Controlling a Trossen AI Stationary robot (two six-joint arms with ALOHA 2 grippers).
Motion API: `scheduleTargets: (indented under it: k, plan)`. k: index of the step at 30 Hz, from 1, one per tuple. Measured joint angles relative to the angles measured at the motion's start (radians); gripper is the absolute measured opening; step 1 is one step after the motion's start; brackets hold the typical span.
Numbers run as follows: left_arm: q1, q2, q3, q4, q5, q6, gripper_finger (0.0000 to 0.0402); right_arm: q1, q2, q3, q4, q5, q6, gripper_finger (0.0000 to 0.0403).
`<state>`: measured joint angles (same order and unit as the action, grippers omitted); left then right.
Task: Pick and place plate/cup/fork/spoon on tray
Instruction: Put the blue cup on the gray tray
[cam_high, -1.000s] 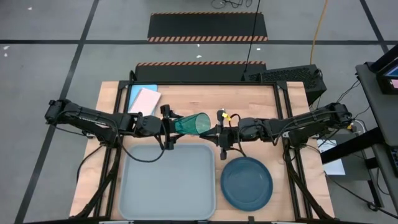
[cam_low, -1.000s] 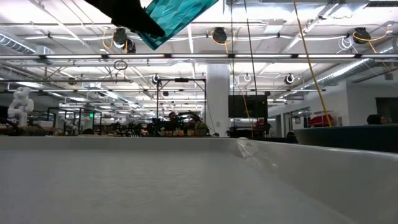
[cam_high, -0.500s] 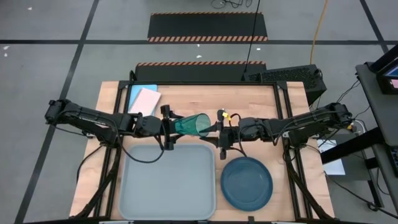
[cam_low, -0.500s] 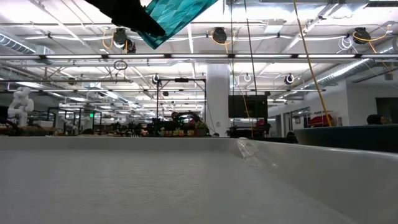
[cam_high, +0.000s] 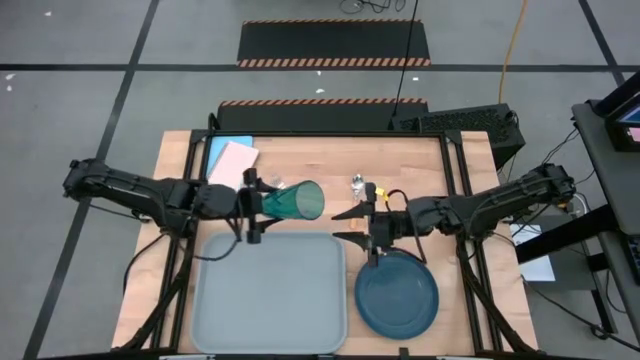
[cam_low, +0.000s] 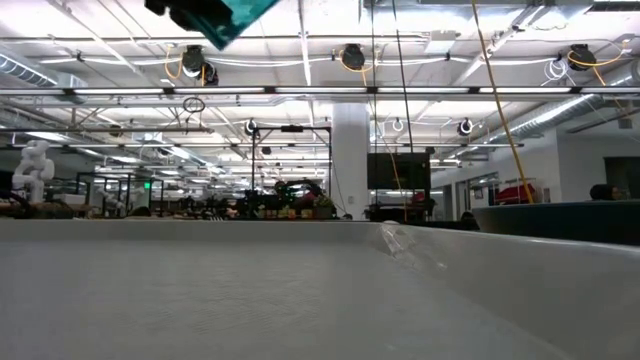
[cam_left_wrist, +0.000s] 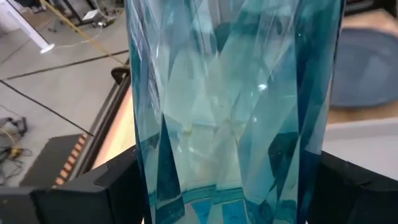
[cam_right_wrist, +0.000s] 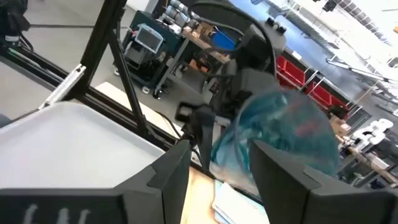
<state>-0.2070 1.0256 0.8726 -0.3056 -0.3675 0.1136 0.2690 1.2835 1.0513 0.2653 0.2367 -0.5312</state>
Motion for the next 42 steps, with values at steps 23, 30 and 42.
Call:
scheduleTargets:
  k: [23,30,42]
  plan:
    - [-0.218,-0.026,-0.215,0.245,-0.001,-0.107,0.0315,0.006,0.030,-0.004,-0.017,-0.005,0.021,0.0162]
    - [-0.201,-0.026,-0.448,0.628,-0.011,-0.139,0.0328,0.006,0.039,-0.004,-0.020,-0.003,0.048,0.0162]
    - [-0.255,-0.026,-0.683,0.919,-0.010,-0.221,0.0321,-0.027,0.210,-0.004,0.210,-0.006,0.030,0.0162]
